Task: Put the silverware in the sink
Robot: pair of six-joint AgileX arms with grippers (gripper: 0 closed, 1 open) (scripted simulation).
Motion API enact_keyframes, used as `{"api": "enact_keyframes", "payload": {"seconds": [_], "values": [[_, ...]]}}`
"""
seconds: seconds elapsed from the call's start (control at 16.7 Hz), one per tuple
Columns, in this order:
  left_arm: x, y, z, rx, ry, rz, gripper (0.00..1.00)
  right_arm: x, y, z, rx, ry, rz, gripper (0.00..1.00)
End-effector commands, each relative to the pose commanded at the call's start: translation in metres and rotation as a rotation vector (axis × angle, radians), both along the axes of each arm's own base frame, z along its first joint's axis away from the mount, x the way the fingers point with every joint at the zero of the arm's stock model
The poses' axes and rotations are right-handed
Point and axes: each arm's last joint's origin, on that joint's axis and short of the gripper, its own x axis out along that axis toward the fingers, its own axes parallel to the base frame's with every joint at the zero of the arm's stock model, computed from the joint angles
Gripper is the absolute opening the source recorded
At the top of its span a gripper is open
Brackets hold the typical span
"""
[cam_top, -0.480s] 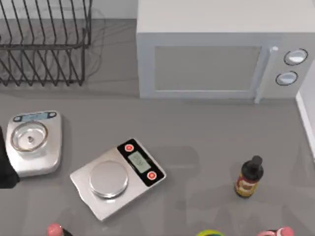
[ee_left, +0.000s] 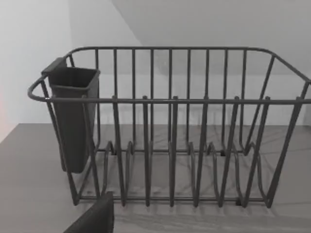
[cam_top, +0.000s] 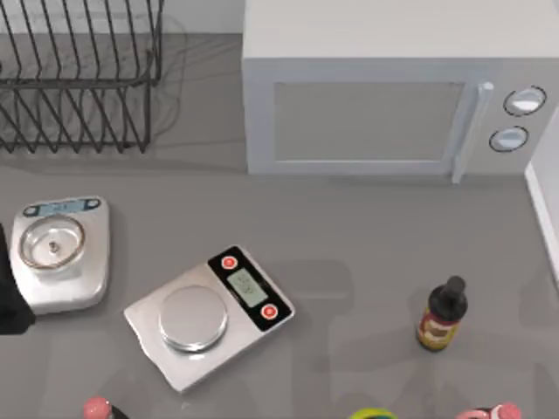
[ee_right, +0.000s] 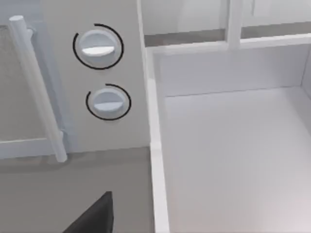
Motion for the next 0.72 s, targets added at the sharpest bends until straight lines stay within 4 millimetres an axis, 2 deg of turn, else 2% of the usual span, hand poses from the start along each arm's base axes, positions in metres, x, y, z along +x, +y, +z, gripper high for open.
{"api": "enact_keyframes", "payload": {"seconds": [0.42, 0.72], "values": [[0.000, 0.000, 0.000, 0.000, 0.000, 0.000, 1.00, 0.040, -0.017, 0.011, 0.193, 0.735, -0.188, 1.00], [0.000, 0.000, 0.000, 0.000, 0.000, 0.000, 1.00, 0.071, -0.032, 0.014, 0.310, 1.106, -0.333, 1.00]]}}
